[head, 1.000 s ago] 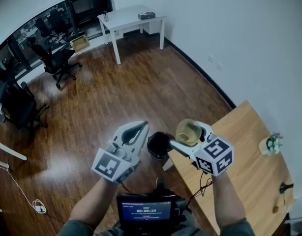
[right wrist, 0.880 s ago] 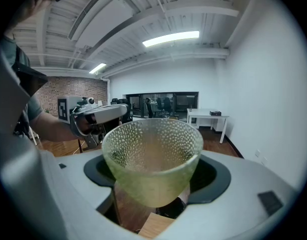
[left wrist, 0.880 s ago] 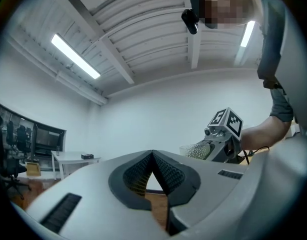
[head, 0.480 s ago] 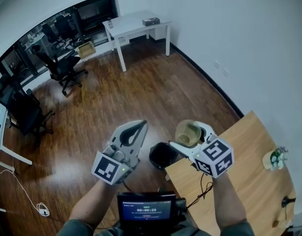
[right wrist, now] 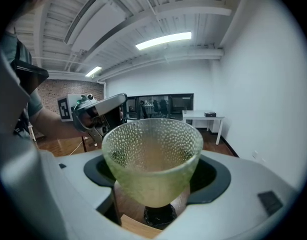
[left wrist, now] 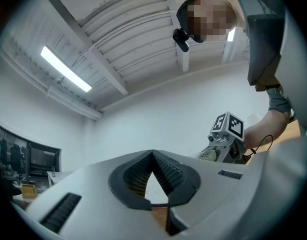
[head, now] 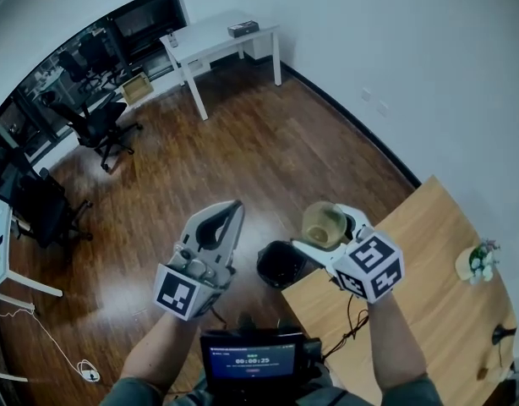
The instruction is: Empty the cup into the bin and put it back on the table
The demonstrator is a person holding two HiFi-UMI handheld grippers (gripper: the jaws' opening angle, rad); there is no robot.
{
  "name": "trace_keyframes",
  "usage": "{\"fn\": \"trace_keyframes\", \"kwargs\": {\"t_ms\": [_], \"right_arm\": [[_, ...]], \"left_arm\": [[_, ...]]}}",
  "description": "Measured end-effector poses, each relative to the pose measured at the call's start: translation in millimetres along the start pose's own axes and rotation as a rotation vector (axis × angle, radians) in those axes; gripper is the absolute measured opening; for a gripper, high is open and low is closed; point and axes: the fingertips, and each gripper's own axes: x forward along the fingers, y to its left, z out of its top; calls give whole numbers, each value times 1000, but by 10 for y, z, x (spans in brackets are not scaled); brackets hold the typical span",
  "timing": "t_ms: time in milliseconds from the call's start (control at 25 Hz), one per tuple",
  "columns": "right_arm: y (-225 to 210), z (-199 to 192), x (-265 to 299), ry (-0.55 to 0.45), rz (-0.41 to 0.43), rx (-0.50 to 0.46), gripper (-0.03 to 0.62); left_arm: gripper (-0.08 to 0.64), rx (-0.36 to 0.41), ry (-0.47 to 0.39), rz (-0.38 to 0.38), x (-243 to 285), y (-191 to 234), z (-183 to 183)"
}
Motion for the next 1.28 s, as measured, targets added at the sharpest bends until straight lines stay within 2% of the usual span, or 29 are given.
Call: {"fn": "trace_keyframes", "kwargs": {"t_ms": [400,760,960,1280], "right_arm": [[-184,220,24,16,-142,6,394],[-253,437,159,104,-217,-56,394],[-262,526,262,165,-233,-102,394],[-444,463,414,334,-268,-199,394]], "left_arm": [[2,-19,-106,-102,103,276,88],[2,-66,-162,-162,127,543,43],[2,-87,-187,-204,122,589,24],[2,-108,-236,-199,100,769,27]]}}
